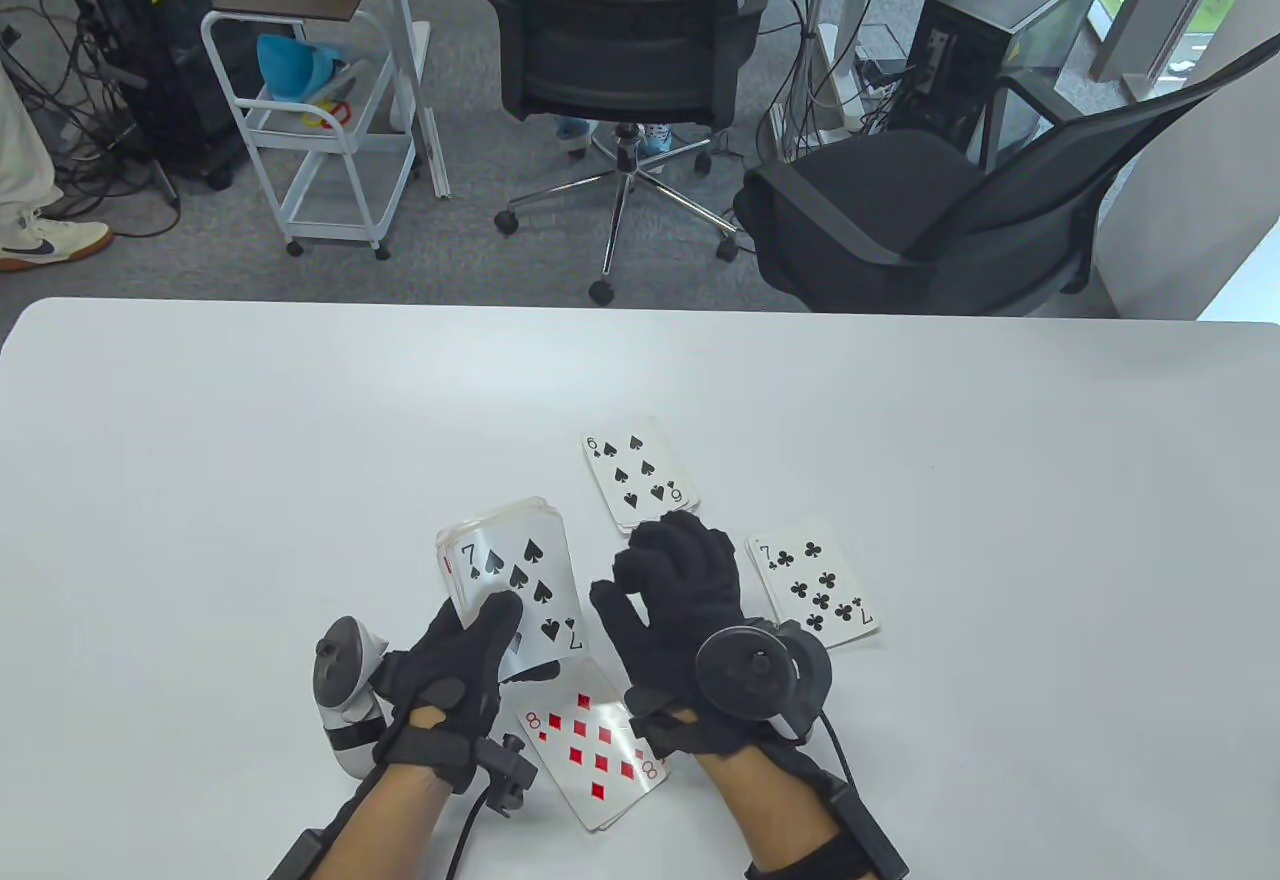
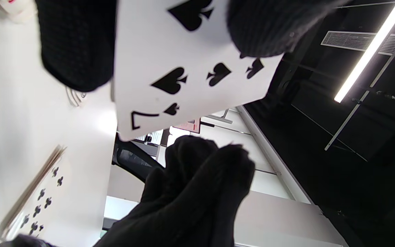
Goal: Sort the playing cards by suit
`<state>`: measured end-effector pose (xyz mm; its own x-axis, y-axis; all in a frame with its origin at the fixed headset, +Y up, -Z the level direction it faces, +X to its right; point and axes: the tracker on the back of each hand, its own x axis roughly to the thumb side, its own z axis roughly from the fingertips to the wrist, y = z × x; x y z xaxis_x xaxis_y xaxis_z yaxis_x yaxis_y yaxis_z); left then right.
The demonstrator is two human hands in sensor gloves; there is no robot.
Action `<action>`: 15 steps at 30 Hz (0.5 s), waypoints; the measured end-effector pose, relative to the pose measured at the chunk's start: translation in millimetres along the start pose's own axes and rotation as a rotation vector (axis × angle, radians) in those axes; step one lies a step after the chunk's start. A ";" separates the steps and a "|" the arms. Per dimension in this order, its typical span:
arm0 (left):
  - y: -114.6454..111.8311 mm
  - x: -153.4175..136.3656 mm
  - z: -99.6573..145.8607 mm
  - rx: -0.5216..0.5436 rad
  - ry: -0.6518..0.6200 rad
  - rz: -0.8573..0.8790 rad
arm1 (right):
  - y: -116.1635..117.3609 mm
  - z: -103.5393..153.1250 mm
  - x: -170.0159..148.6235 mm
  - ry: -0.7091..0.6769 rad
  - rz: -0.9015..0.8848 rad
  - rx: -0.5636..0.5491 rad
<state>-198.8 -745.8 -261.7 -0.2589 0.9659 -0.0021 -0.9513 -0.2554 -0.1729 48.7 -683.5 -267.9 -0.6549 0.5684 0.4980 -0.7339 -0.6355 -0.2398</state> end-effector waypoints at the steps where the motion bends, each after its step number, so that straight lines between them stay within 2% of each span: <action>1: -0.9 -0.2 0.2 -0.003 0.000 -0.001 | 2.1 0.5 1.2 -0.004 0.005 0.015; 10: -2.7 -1.4 0.2 -0.017 0.000 -0.033 | 19.1 3.1 6.3 -0.007 0.036 0.138; 15: -2.9 -3.1 -0.1 -0.023 0.005 -0.028 | 16.8 4.8 9.8 -0.017 0.041 0.082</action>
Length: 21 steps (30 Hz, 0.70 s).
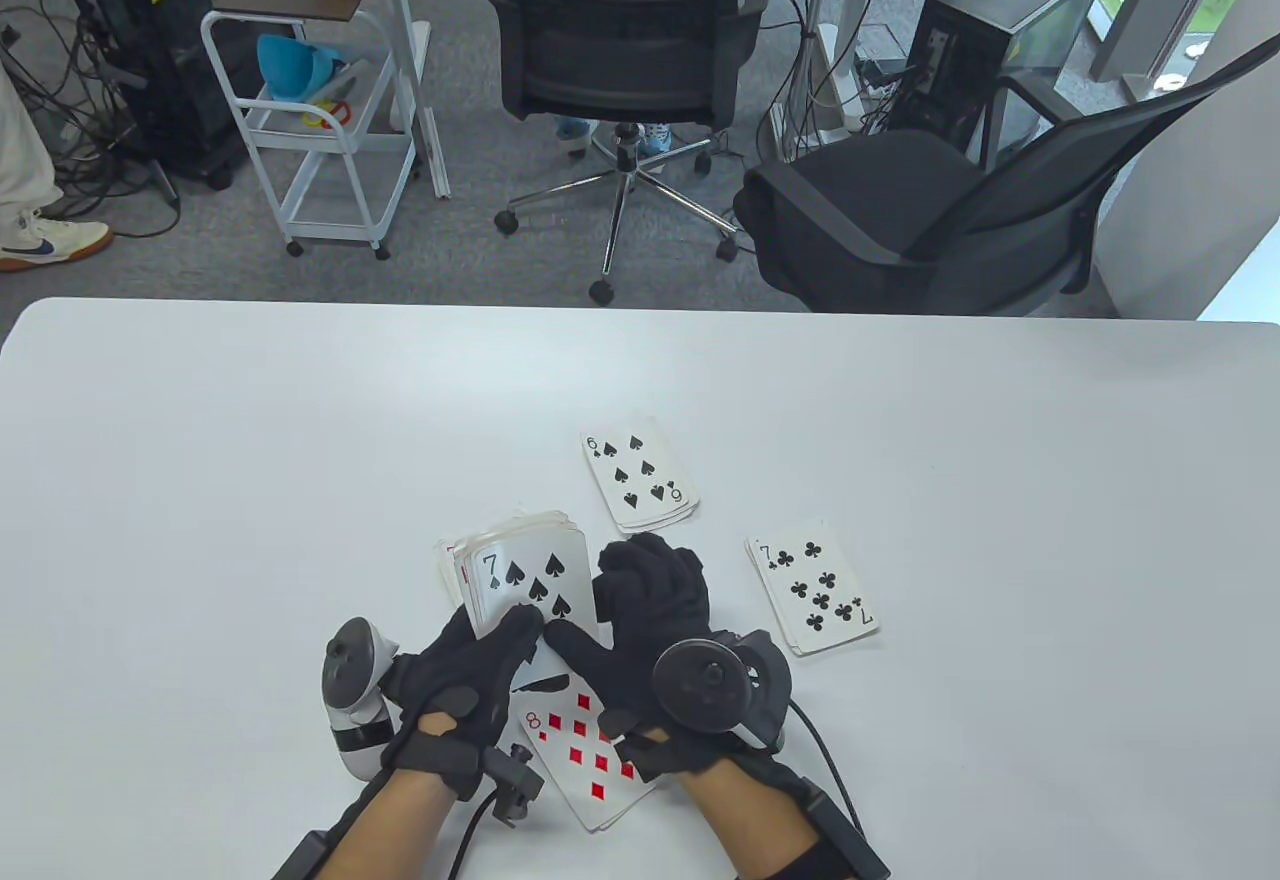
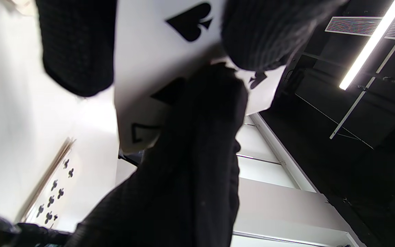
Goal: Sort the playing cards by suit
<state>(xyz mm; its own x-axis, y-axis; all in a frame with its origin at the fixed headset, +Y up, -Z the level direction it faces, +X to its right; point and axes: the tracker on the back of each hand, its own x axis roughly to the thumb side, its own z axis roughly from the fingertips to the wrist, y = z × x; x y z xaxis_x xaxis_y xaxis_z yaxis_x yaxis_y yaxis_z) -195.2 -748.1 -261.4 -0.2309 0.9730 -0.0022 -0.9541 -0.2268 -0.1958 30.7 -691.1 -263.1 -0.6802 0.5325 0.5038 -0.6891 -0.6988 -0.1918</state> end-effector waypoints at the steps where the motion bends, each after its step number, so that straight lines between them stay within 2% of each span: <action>1: -0.3 -0.4 0.2 0.001 0.000 0.003 | -0.1 0.1 0.4 -0.002 0.002 0.010; 10: -0.3 -1.9 1.5 0.024 0.007 0.026 | 3.8 1.3 0.3 0.007 -0.028 0.021; 18: -0.7 -4.9 1.4 0.010 0.038 0.048 | 0.2 0.8 -2.6 -0.004 -0.047 -0.017; 21: 0.3 -4.5 1.7 0.018 0.042 0.045 | -1.7 -1.2 -6.1 -0.009 -0.047 0.010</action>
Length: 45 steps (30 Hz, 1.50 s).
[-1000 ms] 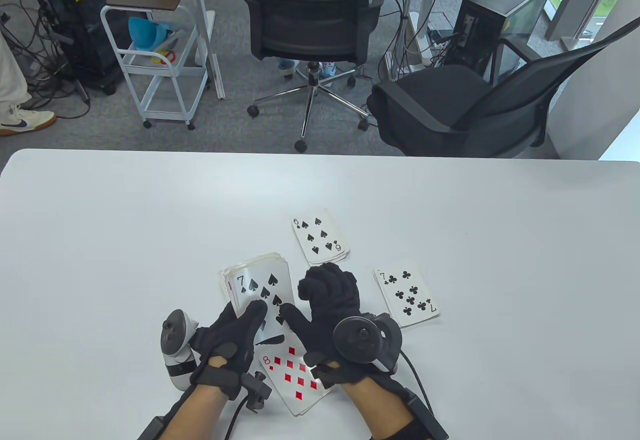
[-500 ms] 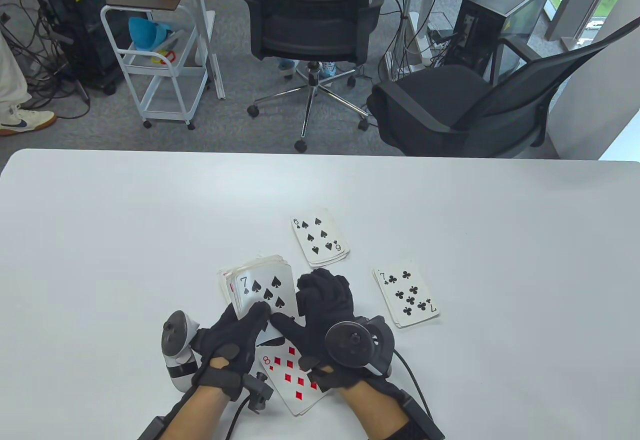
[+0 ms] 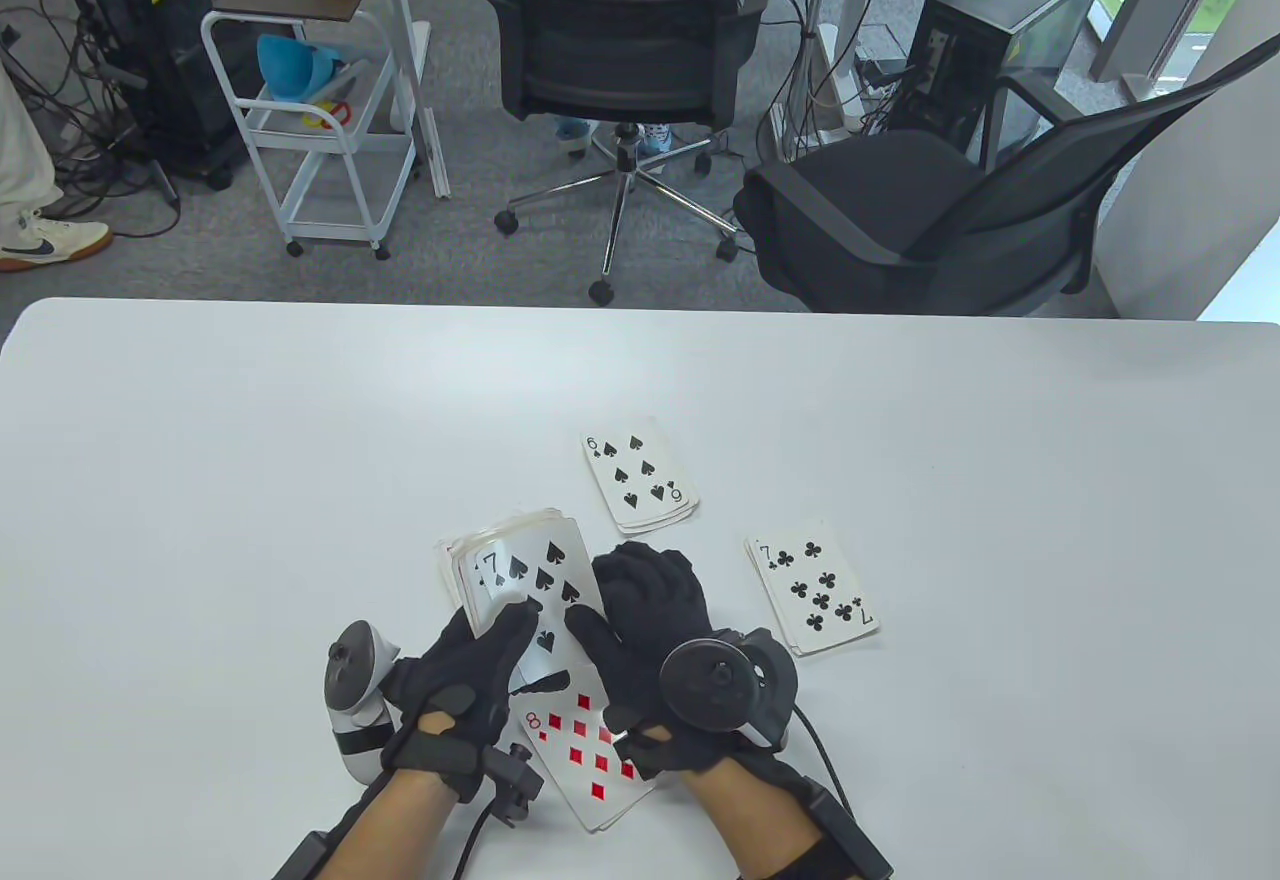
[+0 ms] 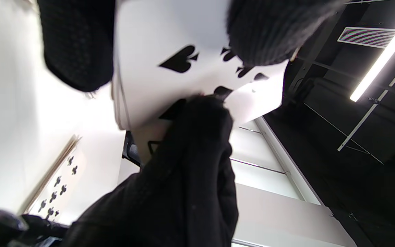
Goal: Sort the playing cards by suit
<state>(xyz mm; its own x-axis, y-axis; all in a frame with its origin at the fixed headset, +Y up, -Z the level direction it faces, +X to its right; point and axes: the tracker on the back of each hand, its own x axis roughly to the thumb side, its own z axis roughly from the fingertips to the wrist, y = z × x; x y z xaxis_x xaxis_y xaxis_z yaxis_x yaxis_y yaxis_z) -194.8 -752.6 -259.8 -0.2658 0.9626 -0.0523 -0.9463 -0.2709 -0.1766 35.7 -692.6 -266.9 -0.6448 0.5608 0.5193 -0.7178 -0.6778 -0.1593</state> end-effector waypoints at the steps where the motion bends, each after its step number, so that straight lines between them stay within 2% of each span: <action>1: 0.8 0.9 0.6 0.009 0.000 0.003 | 0.4 0.0 -2.0 0.007 -0.005 0.013; 5: 5.3 3.8 2.1 0.053 0.007 -0.027 | 3.8 -2.4 -10.9 0.073 0.014 0.122; 8: 9.7 5.4 1.7 0.066 0.004 -0.013 | 0.6 -5.4 -14.1 0.090 0.006 0.119; 14: 13.3 11.8 2.2 0.075 -0.022 0.028 | -16.0 -9.4 -28.8 0.151 0.022 0.031; 19: 14.9 21.9 1.2 0.078 -0.068 0.060 | -33.8 -13.6 -58.2 0.319 0.031 -0.052; 22: 17.0 26.0 1.2 0.088 -0.087 0.079 | -39.8 -21.9 -80.6 0.430 0.098 -0.067; 24: 17.9 27.5 1.8 0.090 -0.093 0.084 | -39.9 -31.7 -93.4 0.493 0.141 -0.042; 26: 18.7 28.4 2.3 0.093 -0.097 0.085 | -36.7 -46.3 -104.2 0.553 0.189 0.034; 29: 18.8 29.2 2.4 0.096 -0.098 0.090 | -27.1 -75.8 -114.1 0.601 0.270 0.162; 36: 17.8 28.2 0.4 0.086 -0.095 0.087 | 5.2 -135.2 -120.6 0.615 0.355 0.322; 40: 14.1 26.0 -0.5 0.059 -0.087 0.084 | 36.0 -150.7 -132.2 0.669 0.321 0.444; 42: 11.8 26.2 -0.4 0.040 -0.088 0.084 | 50.8 -153.2 -135.4 0.706 0.434 0.468; 44: 9.1 26.9 0.3 0.024 -0.091 0.076 | 66.4 -153.8 -137.4 0.661 0.627 0.485; 45: 8.5 27.2 0.4 0.021 -0.092 0.074 | 70.7 -152.8 -137.3 0.658 0.665 0.485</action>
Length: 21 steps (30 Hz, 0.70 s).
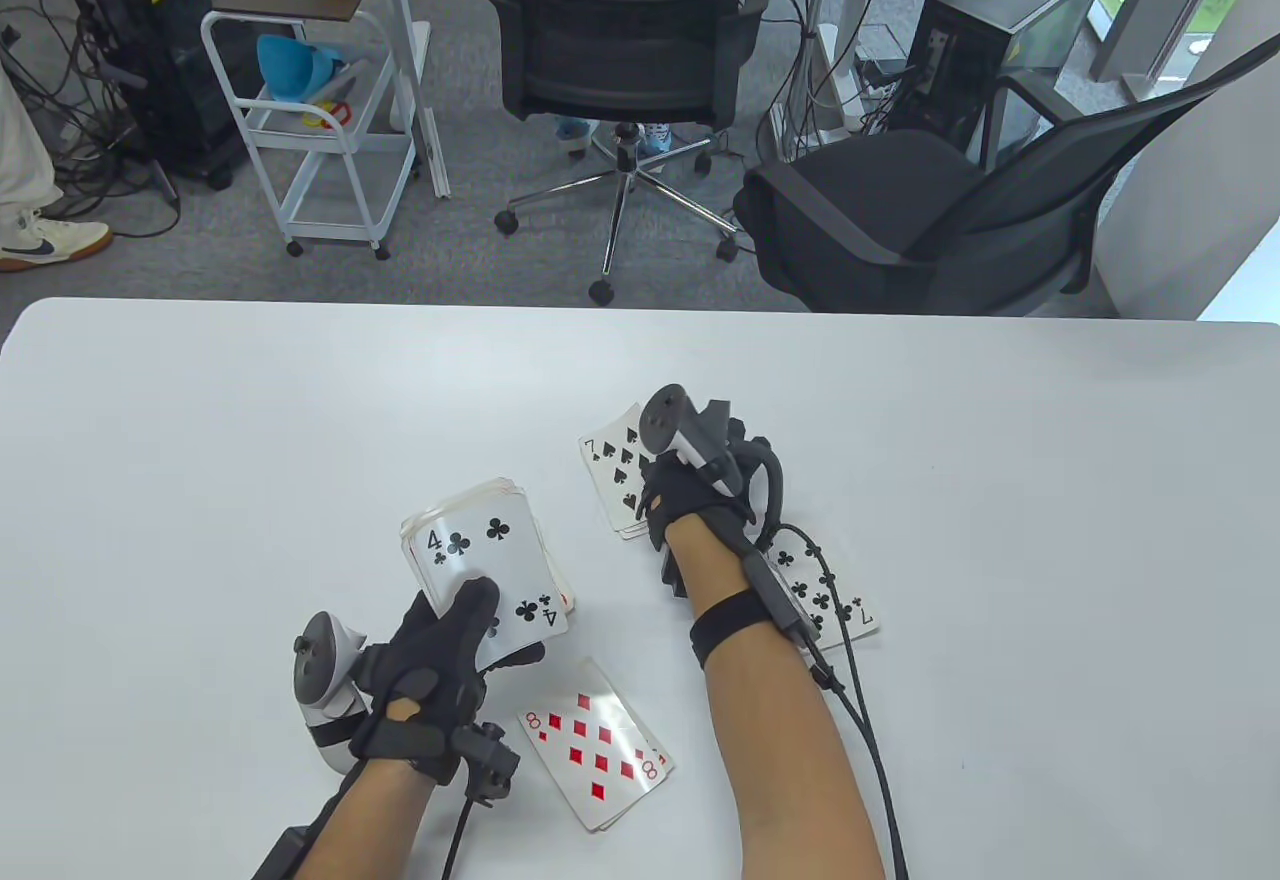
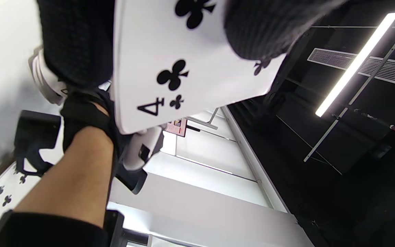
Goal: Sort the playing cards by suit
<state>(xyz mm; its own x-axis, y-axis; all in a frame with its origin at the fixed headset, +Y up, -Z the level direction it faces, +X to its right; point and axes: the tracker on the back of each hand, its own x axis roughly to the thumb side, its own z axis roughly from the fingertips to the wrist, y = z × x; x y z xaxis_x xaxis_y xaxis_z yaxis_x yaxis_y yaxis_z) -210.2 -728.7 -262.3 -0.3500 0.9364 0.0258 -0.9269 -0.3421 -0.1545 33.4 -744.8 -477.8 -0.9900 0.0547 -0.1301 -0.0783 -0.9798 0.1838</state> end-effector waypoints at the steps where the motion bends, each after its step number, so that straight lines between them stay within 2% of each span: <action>1: -0.6 0.4 0.0 -0.002 -0.002 -0.002 | 4.1 0.6 2.6 0.005 0.007 -0.021; 6: -0.5 0.9 -0.7 -0.005 -0.008 0.002 | 5.0 10.0 10.8 0.028 0.114 -0.142; 10: 0.0 1.1 -0.5 -0.002 -0.006 -0.002 | -11.8 31.2 10.4 -0.052 0.004 -0.209; 15: -1.7 -0.9 0.1 0.004 0.002 -0.014 | -43.3 86.2 -0.9 -0.221 -0.193 -0.298; 17: -4.4 -1.5 0.1 -0.012 0.005 -0.031 | -50.9 123.6 -13.8 -0.306 -0.334 -0.351; 21: -6.6 -4.4 1.4 -0.019 0.016 -0.051 | -44.8 172.6 -39.3 -0.449 -0.596 -0.393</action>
<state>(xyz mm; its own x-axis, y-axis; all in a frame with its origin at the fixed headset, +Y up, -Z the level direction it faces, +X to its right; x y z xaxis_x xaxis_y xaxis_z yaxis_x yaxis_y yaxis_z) -202.7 -730.7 -260.0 -0.3002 0.9537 0.0178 -0.9405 -0.2928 -0.1726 55.5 -669.9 -312.7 -0.7549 0.5740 0.3174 -0.6385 -0.7537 -0.1557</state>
